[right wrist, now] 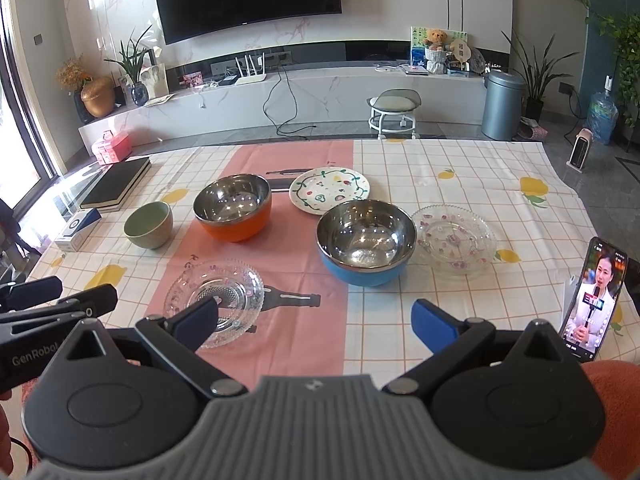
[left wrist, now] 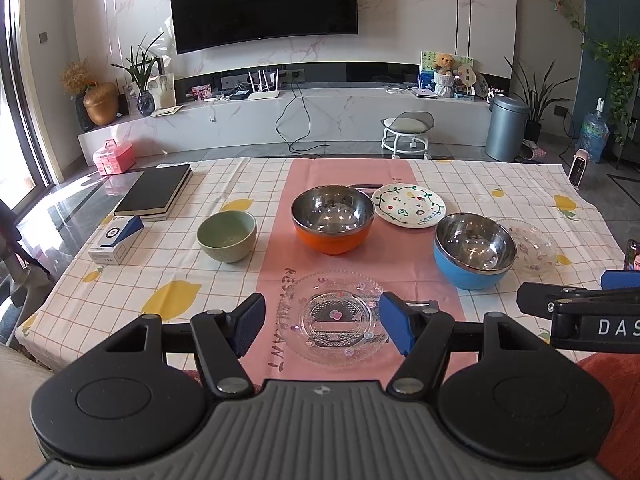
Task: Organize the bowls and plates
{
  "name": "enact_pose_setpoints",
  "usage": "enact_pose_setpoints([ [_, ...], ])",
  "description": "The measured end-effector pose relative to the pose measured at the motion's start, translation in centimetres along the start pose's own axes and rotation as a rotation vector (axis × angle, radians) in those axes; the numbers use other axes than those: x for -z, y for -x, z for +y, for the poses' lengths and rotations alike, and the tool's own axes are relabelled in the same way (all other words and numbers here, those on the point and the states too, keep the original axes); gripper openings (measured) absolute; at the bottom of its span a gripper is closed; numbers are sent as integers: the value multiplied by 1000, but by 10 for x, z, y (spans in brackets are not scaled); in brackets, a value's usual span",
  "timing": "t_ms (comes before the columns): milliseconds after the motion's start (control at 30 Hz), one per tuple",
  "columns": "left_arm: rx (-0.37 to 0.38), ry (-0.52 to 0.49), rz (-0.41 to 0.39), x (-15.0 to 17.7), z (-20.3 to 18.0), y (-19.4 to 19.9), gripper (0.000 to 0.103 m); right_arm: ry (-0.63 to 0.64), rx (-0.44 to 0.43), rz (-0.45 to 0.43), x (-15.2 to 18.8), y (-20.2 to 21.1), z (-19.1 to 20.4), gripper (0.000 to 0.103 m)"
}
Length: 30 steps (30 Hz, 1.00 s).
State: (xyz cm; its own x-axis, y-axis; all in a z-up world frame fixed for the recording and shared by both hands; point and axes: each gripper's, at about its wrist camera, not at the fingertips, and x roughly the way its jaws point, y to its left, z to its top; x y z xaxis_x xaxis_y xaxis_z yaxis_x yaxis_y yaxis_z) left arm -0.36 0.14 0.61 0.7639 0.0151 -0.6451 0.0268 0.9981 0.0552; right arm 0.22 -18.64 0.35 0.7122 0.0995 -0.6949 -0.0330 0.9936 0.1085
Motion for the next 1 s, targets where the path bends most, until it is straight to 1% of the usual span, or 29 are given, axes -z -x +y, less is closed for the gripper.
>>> enact_pose_setpoints([
  [600,3,-2,3,1,1,-2,78,6,5,7,0,-3,2,101],
  [800,14,-30,13,-6,12,-10,77,8,-1,0,1,-8,0,101],
  [833,14,-34,16,-8,15,-13,76,7,-9,-14,2,-9,-1,101],
  [933,31,-35,30,-13,27,-23,65,13,-35,-46,5,-16,-5,100],
  [967,46,-35,34,-14,31,-26,60,19,-44,-50,6,-20,-5,100],
  [1000,64,-32,39,-15,35,-30,54,28,-48,-47,7,-24,-4,99],
])
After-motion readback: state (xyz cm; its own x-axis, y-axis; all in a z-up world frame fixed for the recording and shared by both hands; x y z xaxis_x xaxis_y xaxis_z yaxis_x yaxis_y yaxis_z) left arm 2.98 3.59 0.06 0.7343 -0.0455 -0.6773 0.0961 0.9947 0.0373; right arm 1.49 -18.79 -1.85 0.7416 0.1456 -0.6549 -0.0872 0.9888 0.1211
